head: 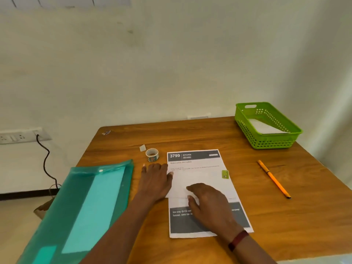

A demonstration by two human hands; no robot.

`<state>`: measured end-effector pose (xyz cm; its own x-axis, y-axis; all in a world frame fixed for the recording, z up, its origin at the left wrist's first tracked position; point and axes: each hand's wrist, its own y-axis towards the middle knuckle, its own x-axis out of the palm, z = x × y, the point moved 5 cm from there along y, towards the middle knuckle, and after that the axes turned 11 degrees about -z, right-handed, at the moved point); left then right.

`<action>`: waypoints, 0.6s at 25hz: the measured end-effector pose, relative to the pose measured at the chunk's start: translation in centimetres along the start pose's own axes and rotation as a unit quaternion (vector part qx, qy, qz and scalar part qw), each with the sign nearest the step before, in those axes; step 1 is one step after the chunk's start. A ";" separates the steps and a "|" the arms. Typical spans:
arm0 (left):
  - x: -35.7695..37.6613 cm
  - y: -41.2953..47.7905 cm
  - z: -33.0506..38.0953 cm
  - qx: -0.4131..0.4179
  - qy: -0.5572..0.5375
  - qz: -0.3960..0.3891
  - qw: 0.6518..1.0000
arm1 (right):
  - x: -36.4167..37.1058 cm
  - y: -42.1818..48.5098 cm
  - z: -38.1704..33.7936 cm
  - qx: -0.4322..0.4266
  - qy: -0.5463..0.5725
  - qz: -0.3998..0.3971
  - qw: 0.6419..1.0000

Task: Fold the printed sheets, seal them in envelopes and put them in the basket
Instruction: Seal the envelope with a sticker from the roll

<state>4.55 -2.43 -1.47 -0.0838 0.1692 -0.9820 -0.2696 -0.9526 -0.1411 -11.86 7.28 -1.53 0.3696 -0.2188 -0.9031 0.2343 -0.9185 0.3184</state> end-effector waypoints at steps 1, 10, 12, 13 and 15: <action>0.3 -0.2 -0.5 -0.010 0.019 -0.008 1.000 | 0.7 0.1 -0.3 0.006 -0.024 -0.013 1.000; -0.9 -0.5 -1.4 -0.075 -0.004 -0.059 0.995 | 1.9 -0.1 -0.3 0.022 -0.074 -0.006 0.997; -1.3 -0.4 -1.3 -0.066 -0.040 -0.084 0.993 | 2.0 -0.1 -0.2 0.031 -0.065 -0.007 0.997; -1.2 -0.3 -1.3 -0.059 -0.075 -0.102 0.990 | 2.0 -0.2 -0.2 0.033 -0.059 -0.009 0.998; -0.9 -0.4 -1.1 -0.041 -0.166 -0.146 0.974 | 2.2 -0.2 -0.2 0.032 -0.041 -0.007 0.999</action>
<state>5.81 -2.54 -0.63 -0.3255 0.4953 -0.8054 -0.2514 -0.8665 -0.4313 -10.89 7.02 -3.47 0.2913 -0.2292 -0.9288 0.1793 -0.9406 0.2884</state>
